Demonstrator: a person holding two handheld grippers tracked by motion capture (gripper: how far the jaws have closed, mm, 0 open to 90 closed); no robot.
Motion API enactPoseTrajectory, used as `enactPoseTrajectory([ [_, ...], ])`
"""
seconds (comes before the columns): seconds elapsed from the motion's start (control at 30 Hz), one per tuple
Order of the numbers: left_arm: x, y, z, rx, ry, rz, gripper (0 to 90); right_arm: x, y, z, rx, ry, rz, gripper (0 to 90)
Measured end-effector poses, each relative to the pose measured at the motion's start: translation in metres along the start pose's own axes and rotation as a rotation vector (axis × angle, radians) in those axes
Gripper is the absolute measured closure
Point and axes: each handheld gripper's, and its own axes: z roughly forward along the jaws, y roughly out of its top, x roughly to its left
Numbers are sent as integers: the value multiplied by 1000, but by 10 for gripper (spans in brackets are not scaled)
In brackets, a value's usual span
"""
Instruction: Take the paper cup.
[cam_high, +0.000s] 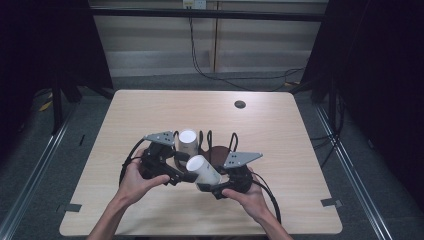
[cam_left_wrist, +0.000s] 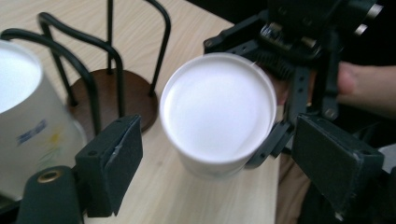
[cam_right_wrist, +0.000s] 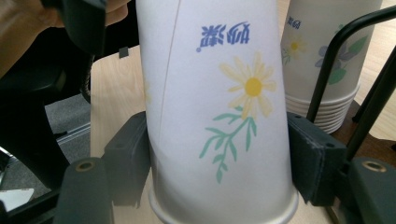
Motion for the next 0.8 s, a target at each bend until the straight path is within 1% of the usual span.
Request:
enactPoseTrajectory([
  [0.07,1,-2,-4,-8,-8,12,161,-1,1,0,9,-2,-3,309],
  [0.1,0,-3,-5,-14,-1,15,161,-1,1,-1,12,-1,-1,309],
  [0.2,-2,-6,-6,-8,9,29,167,-2,2,-2,23,-4,0,309],
  [0.23,-3,-10,-6,-7,7,42,173,-3,2,-2,28,-7,1,309],
  [0.27,-2,-11,-5,-1,7,44,207,-3,2,-1,39,-11,4,310],
  [0.37,-1,-14,-4,18,9,51,211,-3,1,0,67,-12,-6,309],
  [0.43,0,-17,-2,50,20,52,211,-3,1,1,87,-13,-11,310],
  [0.47,0,-18,-2,53,23,55,211,-2,1,1,94,-12,-12,310],
  [0.5,0,-20,-2,46,27,56,211,-2,1,1,107,-13,-15,310],
  [0.53,1,-21,-2,27,24,55,217,-2,1,1,115,-12,-18,311],
  [0.57,2,-22,-1,33,16,54,221,-2,1,1,120,-9,-18,311],
  [0.6,3,-22,-1,52,13,49,221,-2,1,1,124,-7,-16,311],
  [0.63,3,-23,-1,52,19,55,221,-2,1,2,130,-8,-14,312],
  [0.7,3,-24,-2,30,-5,54,222,-2,1,3,142,-7,-15,313],
  [0.73,2,-25,-2,23,15,63,228,-2,1,4,151,-5,-20,313],
  [0.77,2,-25,-1,32,31,74,232,-1,2,5,162,-7,-23,314],
  [0.8,1,-26,1,44,31,75,231,-1,2,6,171,-5,-26,315],
])
